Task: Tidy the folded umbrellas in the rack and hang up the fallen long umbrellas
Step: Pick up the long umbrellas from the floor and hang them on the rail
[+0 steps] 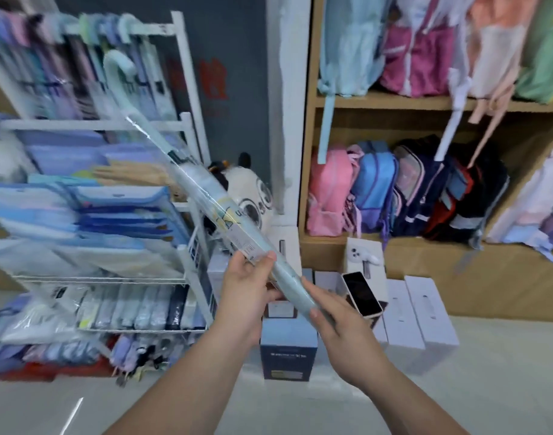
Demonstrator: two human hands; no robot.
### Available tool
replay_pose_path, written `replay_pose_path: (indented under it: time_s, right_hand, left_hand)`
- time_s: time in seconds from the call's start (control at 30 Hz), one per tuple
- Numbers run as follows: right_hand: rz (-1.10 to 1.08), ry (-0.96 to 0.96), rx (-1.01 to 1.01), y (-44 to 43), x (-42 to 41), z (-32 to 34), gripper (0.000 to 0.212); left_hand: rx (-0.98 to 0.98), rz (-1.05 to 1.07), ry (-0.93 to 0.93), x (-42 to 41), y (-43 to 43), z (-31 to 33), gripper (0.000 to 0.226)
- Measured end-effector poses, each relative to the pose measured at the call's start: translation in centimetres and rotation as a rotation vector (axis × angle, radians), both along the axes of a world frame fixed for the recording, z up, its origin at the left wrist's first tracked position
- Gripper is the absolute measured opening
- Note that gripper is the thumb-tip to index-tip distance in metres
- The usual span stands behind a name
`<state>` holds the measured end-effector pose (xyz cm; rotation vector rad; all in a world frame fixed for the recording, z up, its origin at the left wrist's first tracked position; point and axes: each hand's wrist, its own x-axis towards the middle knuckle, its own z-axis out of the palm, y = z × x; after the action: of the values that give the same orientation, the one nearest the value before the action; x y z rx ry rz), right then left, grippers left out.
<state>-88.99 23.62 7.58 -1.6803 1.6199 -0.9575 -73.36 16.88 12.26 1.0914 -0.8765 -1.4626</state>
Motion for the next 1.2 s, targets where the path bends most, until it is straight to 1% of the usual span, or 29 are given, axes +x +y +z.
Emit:
replay_pose_path:
  time_s: [0.1, 0.23, 0.33, 0.43, 0.5, 0.57, 0.6, 0.63, 0.73, 0.8, 0.9, 1.0, 1.1, 1.2]
  right_hand:
    - [0.147, -0.006, 0.077, -3.9, 0.1, 2.0, 0.052]
    - [0.243, 0.03, -0.012, -10.0, 0.3, 4.6, 0.063]
    - [0.318, 0.049, -0.05, -14.6, 0.6, 6.2, 0.07]
    - [0.426, 0.05, -0.095, -18.9, 1.4, 7.8, 0.081]
    - [0.456, 0.026, -0.126, -21.7, 2.3, 9.1, 0.084]
    - [0.462, 0.019, -0.162, -23.9, 3.6, 10.8, 0.084]
    - [0.461, 0.016, -0.181, -24.9, 4.4, 11.6, 0.083]
    - [0.455, 0.01, -0.207, -25.8, 5.4, 12.4, 0.083]
    - [0.399, -0.025, -0.316, -28.6, 8.2, 14.6, 0.083]
    - [0.353, -0.084, -0.376, -30.5, 10.0, 15.8, 0.083]
    - [0.312, -0.12, -0.465, -33.2, 13.1, 17.4, 0.083]
    - [0.257, -0.119, -0.538, -35.7, 16.3, 19.0, 0.081]
    - [0.179, -0.091, -0.593, -37.3, 19.8, 20.6, 0.08]
    - [0.121, -0.036, -0.617, -38.8, 23.0, 22.2, 0.082]
  left_hand:
    - [-0.072, 0.004, -0.057, 1.6, -3.7, 1.7, 0.02]
    - [-0.152, 0.014, -0.141, 3.7, -9.6, 5.1, 0.015]
    - [-0.232, 0.044, -0.189, 5.4, -14.0, 8.9, 0.012]
    - [-0.307, 0.033, -0.204, 7.0, -17.9, 12.8, 0.017]
    - [-0.352, 0.03, -0.222, 7.9, -20.0, 15.2, 0.017]
    - [-0.41, 0.032, -0.255, 8.4, -21.8, 17.4, 0.017]
    - [-0.443, 0.035, -0.254, 8.6, -22.5, 18.4, 0.021]
    - [-0.475, 0.039, -0.239, 8.9, -23.3, 19.3, 0.028]
    - [-0.562, 0.048, -0.211, 9.9, -25.3, 20.7, 0.063]
    - [-0.6, 0.018, -0.259, 10.8, -26.4, 20.4, 0.075]
    - [-0.63, -0.029, -0.316, 12.9, -28.1, 19.0, 0.077]
    - [-0.675, -0.099, -0.331, 16.3, -30.0, 18.3, 0.074]
    - [-0.741, -0.17, -0.374, 19.8, -32.0, 19.1, 0.072]
    - [-0.789, -0.184, -0.365, 22.6, -34.1, 20.6, 0.074]
